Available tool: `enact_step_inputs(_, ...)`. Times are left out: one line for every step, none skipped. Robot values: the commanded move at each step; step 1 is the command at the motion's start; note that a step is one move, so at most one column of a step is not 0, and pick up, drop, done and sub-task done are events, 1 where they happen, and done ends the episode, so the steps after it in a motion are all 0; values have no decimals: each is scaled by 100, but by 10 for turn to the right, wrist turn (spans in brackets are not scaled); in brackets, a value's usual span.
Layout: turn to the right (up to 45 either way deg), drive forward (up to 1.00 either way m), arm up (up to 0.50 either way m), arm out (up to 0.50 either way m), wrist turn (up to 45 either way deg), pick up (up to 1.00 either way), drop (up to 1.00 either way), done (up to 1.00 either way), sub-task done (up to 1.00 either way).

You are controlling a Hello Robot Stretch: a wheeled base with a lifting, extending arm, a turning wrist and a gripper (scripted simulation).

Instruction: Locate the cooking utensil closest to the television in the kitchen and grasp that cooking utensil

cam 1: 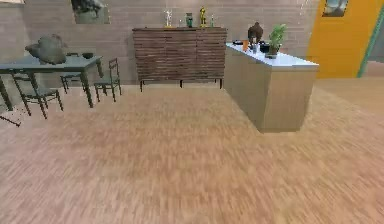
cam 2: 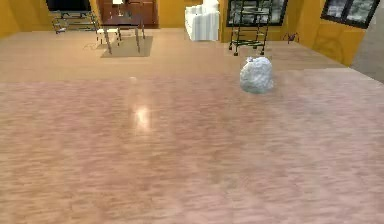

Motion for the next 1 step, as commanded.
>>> enact_step_inputs(0, 100, 0, 0, 0, 0, 0, 0, 0)
